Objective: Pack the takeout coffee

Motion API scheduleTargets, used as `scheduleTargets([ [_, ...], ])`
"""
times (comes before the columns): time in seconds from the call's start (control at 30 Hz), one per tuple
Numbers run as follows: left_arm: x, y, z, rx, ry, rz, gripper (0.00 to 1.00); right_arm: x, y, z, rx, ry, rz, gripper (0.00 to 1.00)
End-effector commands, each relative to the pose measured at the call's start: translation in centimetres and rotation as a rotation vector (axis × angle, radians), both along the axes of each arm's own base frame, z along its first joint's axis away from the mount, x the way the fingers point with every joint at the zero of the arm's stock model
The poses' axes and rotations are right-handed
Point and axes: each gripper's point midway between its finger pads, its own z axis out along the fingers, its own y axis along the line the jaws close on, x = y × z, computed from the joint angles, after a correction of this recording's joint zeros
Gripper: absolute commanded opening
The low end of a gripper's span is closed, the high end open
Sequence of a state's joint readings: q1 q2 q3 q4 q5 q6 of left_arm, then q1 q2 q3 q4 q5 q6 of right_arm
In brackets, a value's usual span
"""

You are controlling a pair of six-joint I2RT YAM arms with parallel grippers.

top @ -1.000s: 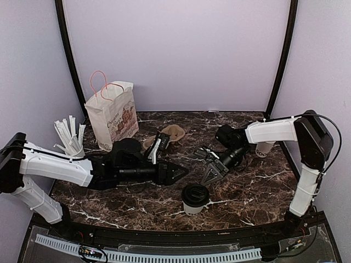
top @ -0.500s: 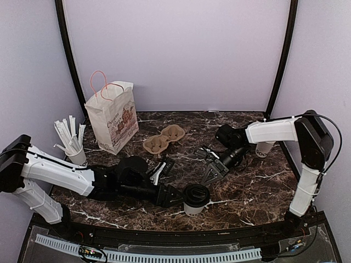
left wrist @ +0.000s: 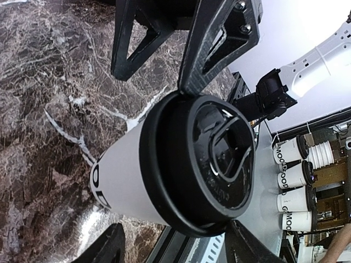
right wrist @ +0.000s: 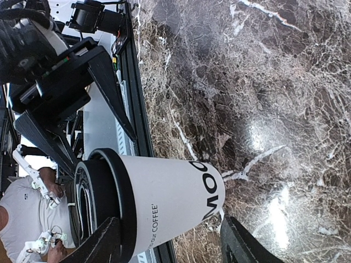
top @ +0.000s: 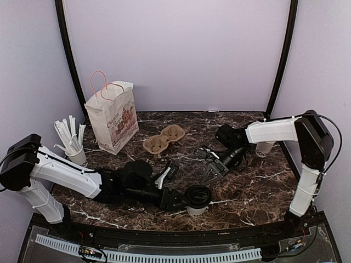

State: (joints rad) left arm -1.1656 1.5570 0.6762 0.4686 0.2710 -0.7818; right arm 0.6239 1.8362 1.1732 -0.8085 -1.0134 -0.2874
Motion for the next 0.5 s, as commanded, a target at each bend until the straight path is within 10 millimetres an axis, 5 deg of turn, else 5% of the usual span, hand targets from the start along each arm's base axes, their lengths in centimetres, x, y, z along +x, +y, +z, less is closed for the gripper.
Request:
scheduleTargets([
  [0.0,0.2,0.6,-1.8,0.065,0.032,0.034,0.63,0.0,0.0,0.1,-0.008,-0.052,0.016,0.63],
  [0.2,0.2,3.5,-6.8,0.264,0.121,0.118,0.59,0.0,-0.4,-0.8,-0.041,-0.061,0.004,0.63],
  [0.47,-0.4,5.7,-13.0,0.505,0.228,0.148,0.54,0.6,-3.1,-6.9,-0.294,-0.11,-0.062,0.61],
])
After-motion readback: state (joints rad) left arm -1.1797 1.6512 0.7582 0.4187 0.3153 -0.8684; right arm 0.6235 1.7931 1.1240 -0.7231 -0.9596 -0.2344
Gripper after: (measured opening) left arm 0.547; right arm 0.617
